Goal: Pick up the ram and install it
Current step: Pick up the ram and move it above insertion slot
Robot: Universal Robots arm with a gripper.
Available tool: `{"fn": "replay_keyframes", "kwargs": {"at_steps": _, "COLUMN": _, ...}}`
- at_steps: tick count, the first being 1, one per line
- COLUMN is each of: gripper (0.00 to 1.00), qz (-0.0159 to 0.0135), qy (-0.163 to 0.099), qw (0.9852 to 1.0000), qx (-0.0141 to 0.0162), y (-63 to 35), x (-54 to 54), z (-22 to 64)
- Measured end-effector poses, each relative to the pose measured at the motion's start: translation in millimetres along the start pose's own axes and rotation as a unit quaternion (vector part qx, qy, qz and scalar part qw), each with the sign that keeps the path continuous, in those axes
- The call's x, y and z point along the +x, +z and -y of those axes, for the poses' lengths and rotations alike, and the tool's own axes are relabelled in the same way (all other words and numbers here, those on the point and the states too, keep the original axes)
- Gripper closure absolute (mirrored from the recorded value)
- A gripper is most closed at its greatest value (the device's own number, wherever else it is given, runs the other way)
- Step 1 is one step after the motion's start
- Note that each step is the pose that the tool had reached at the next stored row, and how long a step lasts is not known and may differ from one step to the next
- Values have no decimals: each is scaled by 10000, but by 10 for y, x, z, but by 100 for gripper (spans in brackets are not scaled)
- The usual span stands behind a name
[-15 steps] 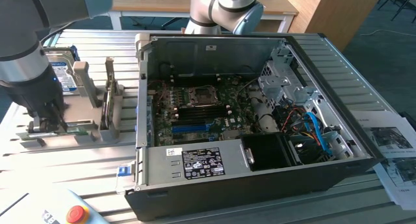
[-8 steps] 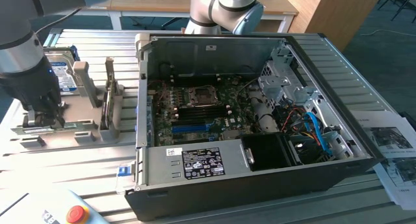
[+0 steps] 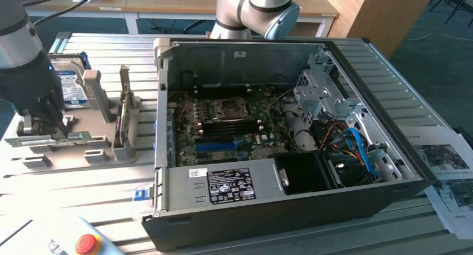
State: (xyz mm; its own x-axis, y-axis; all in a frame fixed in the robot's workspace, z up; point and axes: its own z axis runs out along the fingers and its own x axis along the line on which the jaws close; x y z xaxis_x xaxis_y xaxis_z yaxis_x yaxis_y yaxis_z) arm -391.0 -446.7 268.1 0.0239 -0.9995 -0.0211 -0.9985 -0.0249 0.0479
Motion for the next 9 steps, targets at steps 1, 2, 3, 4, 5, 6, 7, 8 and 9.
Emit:
{"fn": "replay_keyframes", "kwargs": {"at_steps": 1, "gripper": 88, "qz": -1, "qy": 1, "qw": 10000, "qx": 0, "y": -36, "x": -1, "z": -2}}
{"fn": "replay_keyframes", "kwargs": {"at_steps": 2, "gripper": 88, "qz": -3, "qy": 2, "qw": 10000, "qx": 0, "y": -71, "x": -2, "z": -4}}
{"fn": "replay_keyframes", "kwargs": {"at_steps": 3, "gripper": 88, "qz": -6, "qy": 2, "qw": 10000, "qx": -1, "y": -107, "x": -3, "z": -6}}
{"fn": "replay_keyframes", "kwargs": {"at_steps": 4, "gripper": 88, "qz": -8, "qy": 2, "qw": 10000, "qx": -1, "y": -143, "x": -3, "z": -8}}
{"fn": "replay_keyframes", "kwargs": {"at_steps": 5, "gripper": 88, "qz": -10, "qy": 3, "qw": 10000, "qx": 0, "y": -183, "x": -4, "z": -9}}
{"fn": "replay_keyframes", "kwargs": {"at_steps": 6, "gripper": 88, "qz": -12, "qy": 3, "qw": 10000, "qx": 0, "y": -220, "x": -5, "z": -11}}
{"fn": "replay_keyframes", "kwargs": {"at_steps": 7, "gripper": 88, "qz": -14, "qy": 4, "qw": 10000, "qx": 0, "y": -256, "x": -6, "z": -13}}
{"fn": "replay_keyframes", "kwargs": {"at_steps": 8, "gripper": 88, "qz": -15, "qy": 5, "qw": 10000, "qx": 0, "y": -291, "x": -7, "z": -15}}
{"fn": "replay_keyframes", "kwargs": {"at_steps": 9, "gripper": 88, "qz": -17, "qy": 5, "qw": 10000, "qx": -1, "y": -326, "x": -7, "z": -16}}
